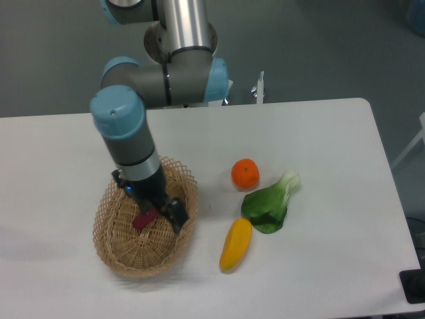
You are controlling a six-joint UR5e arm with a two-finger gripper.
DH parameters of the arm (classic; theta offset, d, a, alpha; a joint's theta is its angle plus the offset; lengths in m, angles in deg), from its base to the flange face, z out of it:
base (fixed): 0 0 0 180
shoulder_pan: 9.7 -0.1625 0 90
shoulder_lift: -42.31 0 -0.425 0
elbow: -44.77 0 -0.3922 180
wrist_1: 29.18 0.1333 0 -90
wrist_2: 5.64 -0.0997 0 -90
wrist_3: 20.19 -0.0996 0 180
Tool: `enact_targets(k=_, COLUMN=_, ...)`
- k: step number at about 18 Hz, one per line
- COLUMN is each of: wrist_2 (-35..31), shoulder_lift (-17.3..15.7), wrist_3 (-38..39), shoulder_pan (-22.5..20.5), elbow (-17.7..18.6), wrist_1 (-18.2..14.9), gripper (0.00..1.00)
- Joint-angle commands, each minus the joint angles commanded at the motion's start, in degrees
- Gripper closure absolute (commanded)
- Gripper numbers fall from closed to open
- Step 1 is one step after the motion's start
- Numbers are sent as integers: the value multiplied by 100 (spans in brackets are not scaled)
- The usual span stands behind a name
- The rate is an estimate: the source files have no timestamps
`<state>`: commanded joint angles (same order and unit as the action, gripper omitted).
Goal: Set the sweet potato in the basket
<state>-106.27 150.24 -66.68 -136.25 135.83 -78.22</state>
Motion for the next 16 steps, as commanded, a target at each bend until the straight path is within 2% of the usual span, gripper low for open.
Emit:
enact_targets(k=1, wrist_2=-44, shoulder_lift=-79, wrist_3=-44, shoulder_pan=-97, elbow=-9, wrist_1=-35, gripper=0)
enact_targets(k=3, wrist_2=-36, shoulder_lift=-211, wrist_3=-350, shoulder_pan=-430, elbow=-35, wrist_1=-324, gripper=0)
enact_targets(k=6, wrist_2=17, shoulder_lift=-440, wrist_3=-1534, shoulder_pan=-905, elbow=-184, wrist_1=-860, gripper=0)
enact_targets(k=9, wrist_2=156, shoulder_lift=-546, wrist_3=-2065, shoulder_pan=-1353, elbow=-343, wrist_1=-1239, gripper=0)
enact_targets(k=12, wrist_2=596, shoulder_lift=-616, wrist_3=-2556, shoulder_pan=-1810, elbow=-361, wrist_1=-1257, gripper=0)
enact_targets(k=16, wrist_2=746, shoulder_lift=-739, wrist_3=-2839, shoulder_pan=-2066, elbow=-290, wrist_1=-1266, gripper=0)
